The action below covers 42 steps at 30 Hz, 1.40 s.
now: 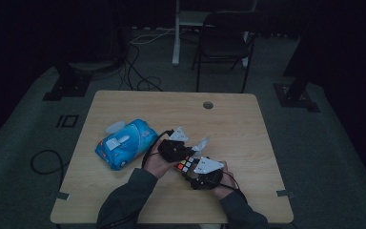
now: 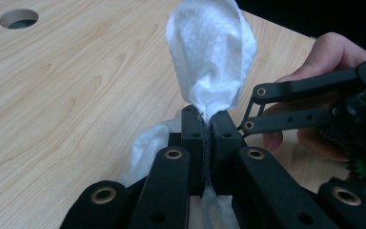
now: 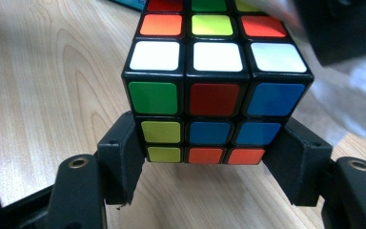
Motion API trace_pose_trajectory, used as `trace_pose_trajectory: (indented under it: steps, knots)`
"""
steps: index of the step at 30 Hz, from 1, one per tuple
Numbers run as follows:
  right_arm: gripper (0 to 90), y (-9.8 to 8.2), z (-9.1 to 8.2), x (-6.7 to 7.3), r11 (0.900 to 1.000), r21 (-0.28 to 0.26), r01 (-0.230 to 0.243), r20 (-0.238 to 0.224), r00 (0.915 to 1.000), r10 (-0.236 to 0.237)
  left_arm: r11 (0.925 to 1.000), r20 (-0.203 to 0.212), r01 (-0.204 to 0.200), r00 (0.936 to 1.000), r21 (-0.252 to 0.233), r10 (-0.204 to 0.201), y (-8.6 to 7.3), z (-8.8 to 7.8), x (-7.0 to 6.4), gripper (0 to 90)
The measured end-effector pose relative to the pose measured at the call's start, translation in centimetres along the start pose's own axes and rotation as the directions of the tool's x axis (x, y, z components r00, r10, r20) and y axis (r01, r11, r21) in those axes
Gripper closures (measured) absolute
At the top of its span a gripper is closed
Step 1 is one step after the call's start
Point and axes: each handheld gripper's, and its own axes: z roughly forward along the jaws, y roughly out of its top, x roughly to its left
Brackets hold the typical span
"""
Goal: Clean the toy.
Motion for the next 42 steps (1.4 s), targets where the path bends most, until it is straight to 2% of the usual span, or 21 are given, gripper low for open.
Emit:
trace_pose_trajectory:
  steps: [5, 9, 15, 21, 36, 42]
  knots:
    - [35.0, 0.0, -0.1, 0.1, 1.0, -0.003, 0.0, 0.0, 1.0, 0.0, 0.9998, 0.013, -0.016, 0.9998, 0.01, 0.016, 0.2, 0.2, -0.3, 87.6]
    - [35.0, 0.0, -0.2, -0.2, 1.0, -0.01, -0.015, -0.006, 0.9999, 0.015, 0.9999, 0.018, -0.013, 0.9998, 0.009, 0.012, 0.2, 0.2, -0.3, 87.8]
    - [35.0, -0.1, -0.2, -0.4, 1.0, -0.007, -0.017, 0.002, 0.9998, 0.017, 0.9998, 0.001, -0.016, 0.9999, 0.009, 0.016, 0.2, -0.1, -0.1, 87.8]
    - [35.0, -0.4, -0.3, -0.9, 0.999, -0.004, -0.039, 0.01, 0.9992, 0.039, 1.0, -0.021, 0.0, 0.9998, -0.001, 0.0, 0.0, -0.9, 0.5, 87.9]
    - [35.0, -0.7, -1.0, -1.7, 0.999, -0.008, -0.054, 0.044, 0.9976, 0.054, 0.9983, -0.071, 0.047, 0.9963, -0.036, -0.049, -1.1, -2.9, 1.9, 87.9]
    - [35.0, -0.9, -1.6, -2.4, 0.995, -0.033, -0.091, 0.054, 0.9942, 0.093, 0.9972, -0.078, 0.057, 0.9951, -0.048, -0.061, -1.6, -3.5, 2.1, 87.9]
